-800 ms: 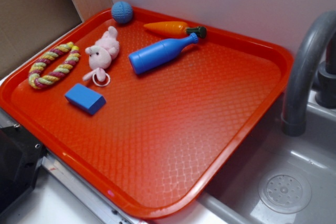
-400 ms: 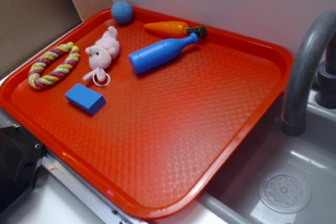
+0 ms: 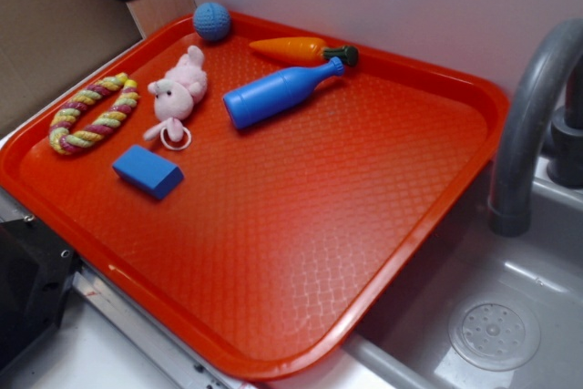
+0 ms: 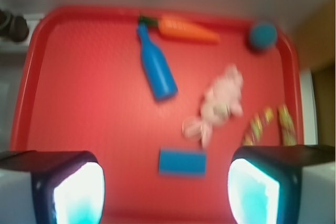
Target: Grab the blue bottle.
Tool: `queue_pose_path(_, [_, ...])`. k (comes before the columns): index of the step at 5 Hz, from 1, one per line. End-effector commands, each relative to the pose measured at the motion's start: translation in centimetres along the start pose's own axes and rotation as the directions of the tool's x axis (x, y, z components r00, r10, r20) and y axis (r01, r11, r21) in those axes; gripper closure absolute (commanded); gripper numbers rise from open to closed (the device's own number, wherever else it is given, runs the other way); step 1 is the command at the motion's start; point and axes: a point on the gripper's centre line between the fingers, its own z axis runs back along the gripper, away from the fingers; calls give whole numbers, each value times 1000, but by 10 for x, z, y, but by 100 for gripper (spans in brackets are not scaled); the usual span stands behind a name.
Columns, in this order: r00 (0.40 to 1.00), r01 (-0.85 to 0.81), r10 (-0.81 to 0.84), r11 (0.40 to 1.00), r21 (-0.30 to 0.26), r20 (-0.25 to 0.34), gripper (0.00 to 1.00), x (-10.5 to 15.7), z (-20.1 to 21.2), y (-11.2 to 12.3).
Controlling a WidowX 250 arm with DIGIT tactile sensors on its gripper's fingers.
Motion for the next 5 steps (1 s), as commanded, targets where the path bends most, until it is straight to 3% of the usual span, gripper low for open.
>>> queue_pose_path(1, [992,122,-123,992,16,36,0,54,-52,-16])
queue_pose_path(2, [986,167,-167,986,-16,3,0,67,-87,-18])
queue_pose_path(3, [981,189,-190,982,-11,-43,0,71,-118,-16])
queue_pose_path(4, [974,204,-206,978,-29,-94,0,69,-143,-12])
queue_pose_path(5, [969,202,-201,979,-11,-143,0,63,-160,-6])
